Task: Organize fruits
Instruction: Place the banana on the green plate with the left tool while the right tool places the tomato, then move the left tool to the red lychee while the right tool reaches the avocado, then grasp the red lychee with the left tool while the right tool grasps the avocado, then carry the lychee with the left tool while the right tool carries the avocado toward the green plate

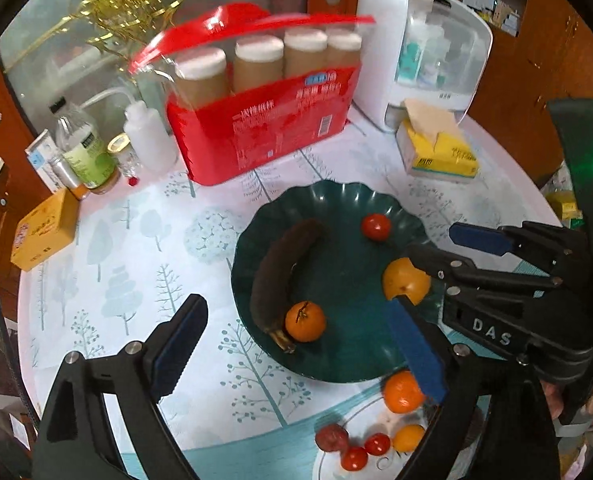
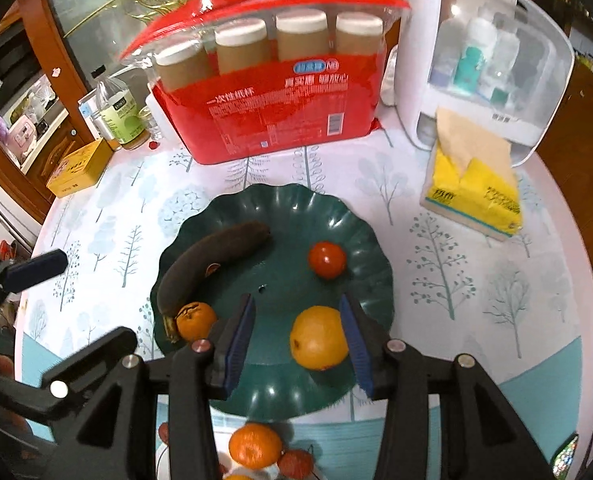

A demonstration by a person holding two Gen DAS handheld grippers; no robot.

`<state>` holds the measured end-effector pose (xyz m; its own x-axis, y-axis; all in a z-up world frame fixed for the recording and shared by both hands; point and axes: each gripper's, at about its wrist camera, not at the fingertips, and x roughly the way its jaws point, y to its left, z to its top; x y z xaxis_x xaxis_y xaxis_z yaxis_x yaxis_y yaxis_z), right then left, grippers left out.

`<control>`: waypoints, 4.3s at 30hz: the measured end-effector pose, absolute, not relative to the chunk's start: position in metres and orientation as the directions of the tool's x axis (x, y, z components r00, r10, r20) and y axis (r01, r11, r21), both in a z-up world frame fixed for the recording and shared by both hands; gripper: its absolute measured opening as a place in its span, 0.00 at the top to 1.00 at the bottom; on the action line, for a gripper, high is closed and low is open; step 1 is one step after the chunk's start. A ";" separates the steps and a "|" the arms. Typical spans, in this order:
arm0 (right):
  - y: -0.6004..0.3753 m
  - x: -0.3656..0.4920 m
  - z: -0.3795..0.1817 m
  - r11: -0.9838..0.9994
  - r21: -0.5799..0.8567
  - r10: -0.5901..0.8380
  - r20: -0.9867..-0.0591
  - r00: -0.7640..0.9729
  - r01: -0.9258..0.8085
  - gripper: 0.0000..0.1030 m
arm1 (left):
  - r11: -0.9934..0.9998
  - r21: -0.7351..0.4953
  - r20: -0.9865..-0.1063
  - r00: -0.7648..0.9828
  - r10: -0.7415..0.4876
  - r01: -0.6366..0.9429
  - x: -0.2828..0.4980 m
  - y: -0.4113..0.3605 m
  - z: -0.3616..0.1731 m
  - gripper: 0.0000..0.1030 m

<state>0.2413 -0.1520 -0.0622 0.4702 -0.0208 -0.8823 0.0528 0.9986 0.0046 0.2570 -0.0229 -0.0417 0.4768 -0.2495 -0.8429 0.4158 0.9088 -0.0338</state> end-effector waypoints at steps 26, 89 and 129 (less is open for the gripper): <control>-0.133 0.126 0.011 1.000 0.004 0.002 -0.817 0.577 0.001 0.46 | 0.950 -0.028 -0.808 0.552 -0.204 0.311 0.143 0.012 0.027 0.10; -0.153 0.061 -0.156 0.990 0.137 0.116 -0.883 0.454 0.015 0.34 | 0.974 -0.174 -0.898 0.383 -0.218 0.145 0.160 0.004 -0.187 0.54; -0.126 0.052 -0.019 0.993 0.111 0.109 -0.819 0.564 -0.032 0.41 | 0.933 -0.124 -0.815 0.502 -0.289 0.336 0.122 0.006 -0.025 0.72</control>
<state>0.0521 -0.1258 -0.0195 0.5639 0.1094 -0.8186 -0.0319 0.9933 0.1107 0.1218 0.0058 -0.0253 0.5022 -0.2894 -0.8149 0.3364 0.9335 -0.1242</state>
